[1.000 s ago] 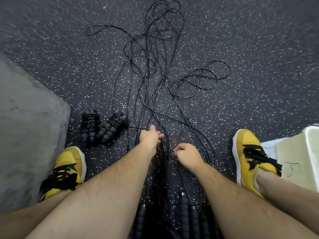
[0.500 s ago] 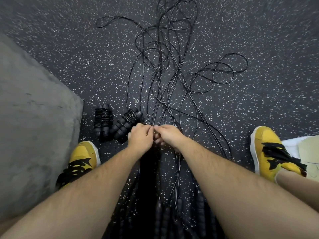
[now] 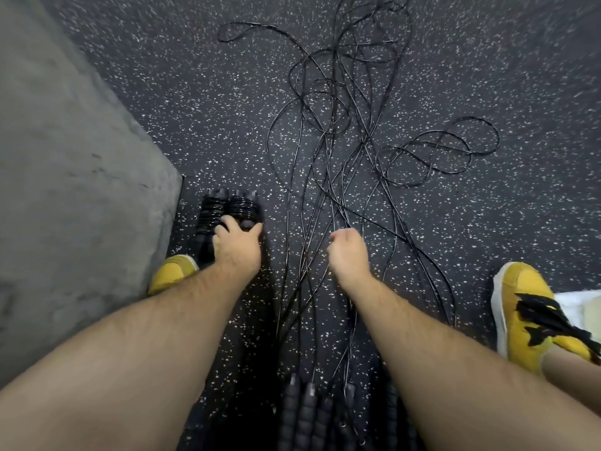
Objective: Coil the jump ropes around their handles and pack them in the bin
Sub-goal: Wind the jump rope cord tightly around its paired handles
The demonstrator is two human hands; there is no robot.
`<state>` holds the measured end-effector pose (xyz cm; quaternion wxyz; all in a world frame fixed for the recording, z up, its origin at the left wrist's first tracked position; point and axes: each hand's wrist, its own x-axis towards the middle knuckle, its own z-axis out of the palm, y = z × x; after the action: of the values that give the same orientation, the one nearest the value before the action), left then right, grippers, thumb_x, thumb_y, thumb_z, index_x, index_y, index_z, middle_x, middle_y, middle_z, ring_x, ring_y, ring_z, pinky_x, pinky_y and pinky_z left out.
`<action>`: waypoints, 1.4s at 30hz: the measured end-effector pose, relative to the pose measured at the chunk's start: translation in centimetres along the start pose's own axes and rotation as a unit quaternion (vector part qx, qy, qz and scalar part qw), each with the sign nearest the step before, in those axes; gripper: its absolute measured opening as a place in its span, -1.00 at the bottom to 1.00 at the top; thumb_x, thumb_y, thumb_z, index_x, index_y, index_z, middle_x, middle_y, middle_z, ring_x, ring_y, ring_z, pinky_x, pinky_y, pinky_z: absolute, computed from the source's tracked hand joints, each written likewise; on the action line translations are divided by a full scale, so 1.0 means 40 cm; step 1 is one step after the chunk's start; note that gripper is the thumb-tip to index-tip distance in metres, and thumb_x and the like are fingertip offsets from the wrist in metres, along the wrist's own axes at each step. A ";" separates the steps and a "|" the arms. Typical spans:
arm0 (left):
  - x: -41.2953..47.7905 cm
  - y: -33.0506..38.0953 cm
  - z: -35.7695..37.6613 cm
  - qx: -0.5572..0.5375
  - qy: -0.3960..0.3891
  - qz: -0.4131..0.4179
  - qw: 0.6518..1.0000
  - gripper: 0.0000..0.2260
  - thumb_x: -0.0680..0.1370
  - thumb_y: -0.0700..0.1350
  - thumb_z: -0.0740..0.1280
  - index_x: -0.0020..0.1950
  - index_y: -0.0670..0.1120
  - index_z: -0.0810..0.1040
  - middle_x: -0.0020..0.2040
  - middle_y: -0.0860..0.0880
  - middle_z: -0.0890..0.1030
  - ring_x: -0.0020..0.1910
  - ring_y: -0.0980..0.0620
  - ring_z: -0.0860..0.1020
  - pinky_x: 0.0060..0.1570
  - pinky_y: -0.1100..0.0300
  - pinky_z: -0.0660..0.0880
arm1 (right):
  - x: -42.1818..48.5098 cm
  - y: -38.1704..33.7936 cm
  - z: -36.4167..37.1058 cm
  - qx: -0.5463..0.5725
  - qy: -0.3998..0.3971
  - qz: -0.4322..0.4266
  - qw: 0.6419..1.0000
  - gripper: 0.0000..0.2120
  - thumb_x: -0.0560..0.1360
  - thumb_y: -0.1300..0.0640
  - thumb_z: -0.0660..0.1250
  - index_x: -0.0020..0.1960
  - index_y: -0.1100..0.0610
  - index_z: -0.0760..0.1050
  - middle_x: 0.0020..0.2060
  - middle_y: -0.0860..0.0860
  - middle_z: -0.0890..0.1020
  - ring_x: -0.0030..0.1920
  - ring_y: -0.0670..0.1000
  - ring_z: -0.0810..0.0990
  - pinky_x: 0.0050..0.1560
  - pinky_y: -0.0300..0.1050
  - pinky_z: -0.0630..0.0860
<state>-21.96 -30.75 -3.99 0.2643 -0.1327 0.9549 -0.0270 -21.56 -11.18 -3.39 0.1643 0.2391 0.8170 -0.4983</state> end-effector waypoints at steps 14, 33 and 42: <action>-0.133 0.307 -0.167 -0.733 -0.084 -0.030 0.675 -0.77 0.65 -0.27 0.12 0.10 -0.18 0.57 -0.39 0.02 0.49 -0.55 0.12 0.34 -0.46 0.22 0.33 | -0.087 -0.007 -0.228 0.040 -0.243 0.081 0.966 -0.74 0.54 0.15 0.13 -0.07 0.19 0.58 -0.39 0.05 0.67 -0.39 0.00 0.57 -0.37 -0.17 0.36; -0.389 0.238 -0.410 -0.794 -0.087 0.032 0.601 -0.75 0.71 -0.02 0.18 0.06 -0.20 0.48 -0.17 -0.09 0.63 -0.30 0.00 0.57 -0.25 0.10 0.54 | -0.347 -0.238 -0.405 -0.068 -0.289 -0.106 0.949 -0.86 0.59 0.36 0.23 -0.01 0.21 0.55 -0.15 0.04 0.71 -0.14 -0.03 0.66 -0.09 -0.15 0.54; -0.577 0.168 -0.758 -0.669 -0.028 0.218 0.710 -0.80 0.70 -0.27 0.11 0.16 -0.10 0.50 -0.11 -0.02 0.61 -0.33 0.08 0.52 -0.29 0.17 0.48 | -0.511 -0.438 -0.629 -0.256 -0.190 -0.163 0.934 -0.64 0.59 0.39 0.11 0.34 0.21 0.43 0.04 0.06 0.65 -0.05 0.04 0.67 -0.32 -0.20 0.52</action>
<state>-20.03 -18.65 32.72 0.1311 -0.0631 0.7177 0.6810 -15.02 -0.18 31.15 0.2891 -0.0465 0.8982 -0.3279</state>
